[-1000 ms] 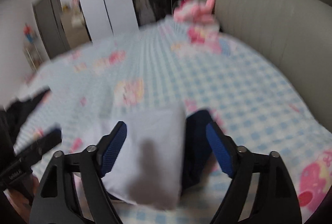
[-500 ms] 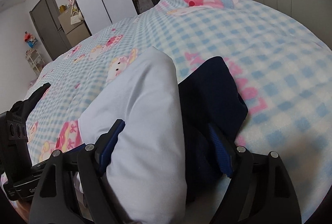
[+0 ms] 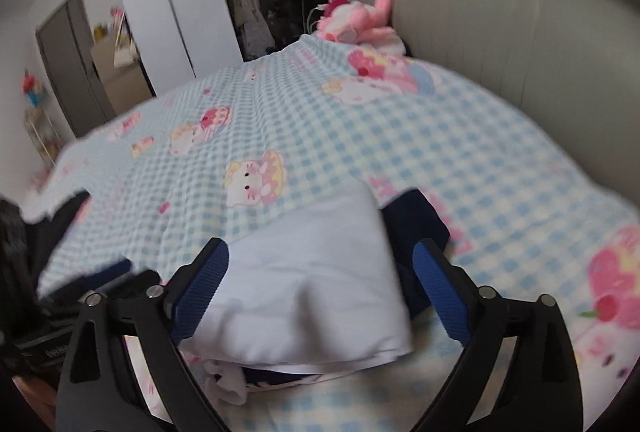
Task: Fold clothes
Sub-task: 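Carry the folded shirt with both grippers onto the navy clothes stack, then release the shirt and withdraw both open grippers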
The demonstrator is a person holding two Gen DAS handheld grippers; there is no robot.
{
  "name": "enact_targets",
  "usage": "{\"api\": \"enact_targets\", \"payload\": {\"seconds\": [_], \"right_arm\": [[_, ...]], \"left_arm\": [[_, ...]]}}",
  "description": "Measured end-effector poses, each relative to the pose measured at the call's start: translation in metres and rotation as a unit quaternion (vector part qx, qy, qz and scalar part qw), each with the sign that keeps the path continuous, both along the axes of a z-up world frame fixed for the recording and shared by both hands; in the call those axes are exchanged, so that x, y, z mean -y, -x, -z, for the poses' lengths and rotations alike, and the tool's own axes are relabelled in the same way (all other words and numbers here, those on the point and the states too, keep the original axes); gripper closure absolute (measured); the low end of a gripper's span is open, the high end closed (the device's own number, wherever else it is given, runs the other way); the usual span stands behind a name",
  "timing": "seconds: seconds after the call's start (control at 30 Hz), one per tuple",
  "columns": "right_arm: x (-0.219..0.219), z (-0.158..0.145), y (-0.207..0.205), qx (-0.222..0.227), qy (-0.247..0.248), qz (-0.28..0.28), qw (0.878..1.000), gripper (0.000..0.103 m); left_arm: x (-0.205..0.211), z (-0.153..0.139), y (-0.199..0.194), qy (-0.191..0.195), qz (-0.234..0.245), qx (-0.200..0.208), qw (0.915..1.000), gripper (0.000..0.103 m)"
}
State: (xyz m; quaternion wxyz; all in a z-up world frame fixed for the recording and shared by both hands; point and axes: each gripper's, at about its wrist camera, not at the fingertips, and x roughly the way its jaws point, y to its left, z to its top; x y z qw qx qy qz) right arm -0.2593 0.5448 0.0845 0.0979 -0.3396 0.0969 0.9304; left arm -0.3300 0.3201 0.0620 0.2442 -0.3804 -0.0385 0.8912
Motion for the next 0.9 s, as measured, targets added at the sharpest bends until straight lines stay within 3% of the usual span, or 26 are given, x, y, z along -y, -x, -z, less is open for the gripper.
{"api": "enact_targets", "payload": {"seconds": [0.1, 0.47, 0.73, 0.9], "right_arm": [[0.04, -0.009, 0.008, 0.008, -0.019, -0.012, 1.0, 0.003], [0.172, 0.002, 0.013, 0.043, -0.005, -0.078, 0.996, 0.001], [0.231, -0.011, -0.035, 0.043, -0.007, -0.106, 0.993, 0.001], [0.266, -0.02, -0.067, 0.043, -0.006, -0.121, 0.992, 0.001]], "left_arm": [[0.033, -0.013, 0.0, 0.011, -0.035, -0.001, 0.9993, 0.023], [0.166, -0.041, -0.014, 0.053, -0.148, -0.02, 0.9874, 0.02], [0.239, -0.046, -0.049, 0.072, -0.186, -0.015, 0.9797, 0.019], [0.273, -0.049, -0.096, 0.086, -0.203, -0.025, 0.975, 0.016]]}}
